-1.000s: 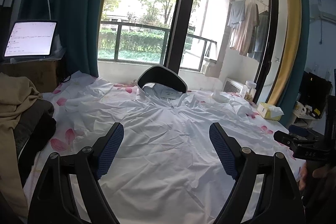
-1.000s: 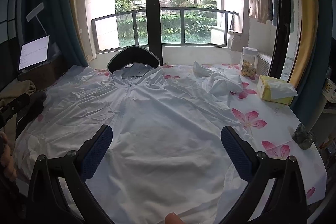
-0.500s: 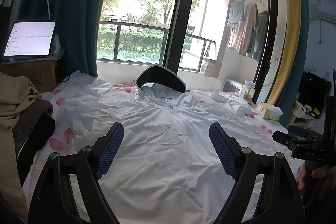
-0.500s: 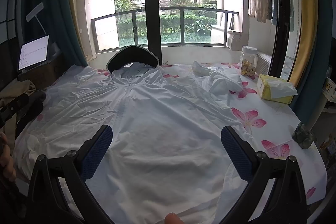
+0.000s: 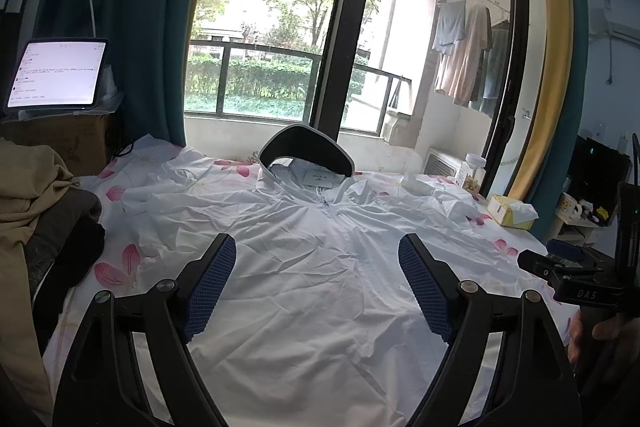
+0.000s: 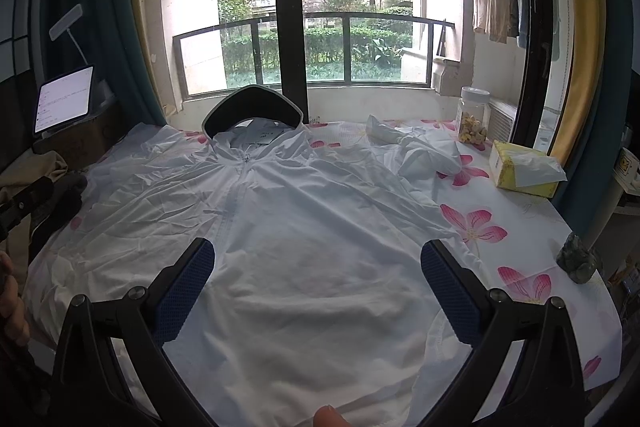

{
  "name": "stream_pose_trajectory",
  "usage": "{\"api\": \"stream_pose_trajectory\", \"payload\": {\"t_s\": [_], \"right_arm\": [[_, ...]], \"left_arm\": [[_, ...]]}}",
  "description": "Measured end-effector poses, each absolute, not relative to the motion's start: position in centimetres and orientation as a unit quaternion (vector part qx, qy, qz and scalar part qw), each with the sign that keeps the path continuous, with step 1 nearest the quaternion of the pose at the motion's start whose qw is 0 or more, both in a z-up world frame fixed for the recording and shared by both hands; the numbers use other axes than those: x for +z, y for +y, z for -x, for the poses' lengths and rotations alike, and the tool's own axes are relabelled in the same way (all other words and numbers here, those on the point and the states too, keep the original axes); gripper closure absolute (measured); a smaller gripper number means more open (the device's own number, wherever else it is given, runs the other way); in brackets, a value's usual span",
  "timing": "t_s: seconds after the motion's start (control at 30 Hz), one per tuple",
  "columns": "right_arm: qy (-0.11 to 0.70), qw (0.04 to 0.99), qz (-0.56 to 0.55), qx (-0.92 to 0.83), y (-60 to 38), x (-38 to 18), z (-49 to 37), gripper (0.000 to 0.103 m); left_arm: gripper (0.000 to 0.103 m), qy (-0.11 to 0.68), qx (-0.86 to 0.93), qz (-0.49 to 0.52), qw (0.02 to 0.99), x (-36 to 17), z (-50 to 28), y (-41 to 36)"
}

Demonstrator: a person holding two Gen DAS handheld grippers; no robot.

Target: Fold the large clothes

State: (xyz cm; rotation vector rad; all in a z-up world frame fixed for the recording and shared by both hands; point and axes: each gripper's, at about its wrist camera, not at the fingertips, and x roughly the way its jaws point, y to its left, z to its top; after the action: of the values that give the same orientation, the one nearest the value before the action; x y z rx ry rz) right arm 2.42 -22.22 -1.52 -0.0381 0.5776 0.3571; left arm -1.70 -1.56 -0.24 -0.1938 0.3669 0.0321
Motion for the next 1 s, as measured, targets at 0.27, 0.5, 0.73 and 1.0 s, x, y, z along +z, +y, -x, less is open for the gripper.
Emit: {"api": "stream_pose_trajectory", "payload": {"t_s": [0.27, 0.5, 0.73, 1.0], "right_arm": [[0.286, 0.942, 0.019, 0.175, -22.3, -1.7, -2.5, 0.001], [0.296, 0.939, 0.022, 0.175, -22.0, -2.2, -3.6, 0.001], [0.306, 0.936, 0.025, 0.17, -22.0, -2.6, -5.9, 0.001], [0.314, 0.935, 0.049, 0.158, -22.4, -2.4, -9.4, 0.001]], "left_arm": [[0.017, 0.183, 0.016, 0.096, 0.978, -0.3, 1.7, -1.5], [0.017, 0.191, 0.018, 0.098, 0.976, -0.3, 0.9, -1.6], [0.017, 0.203, 0.022, 0.098, 0.974, -0.2, -1.3, -0.9], [0.017, 0.226, 0.022, 0.105, 0.968, -0.7, -5.2, -0.1]]}}
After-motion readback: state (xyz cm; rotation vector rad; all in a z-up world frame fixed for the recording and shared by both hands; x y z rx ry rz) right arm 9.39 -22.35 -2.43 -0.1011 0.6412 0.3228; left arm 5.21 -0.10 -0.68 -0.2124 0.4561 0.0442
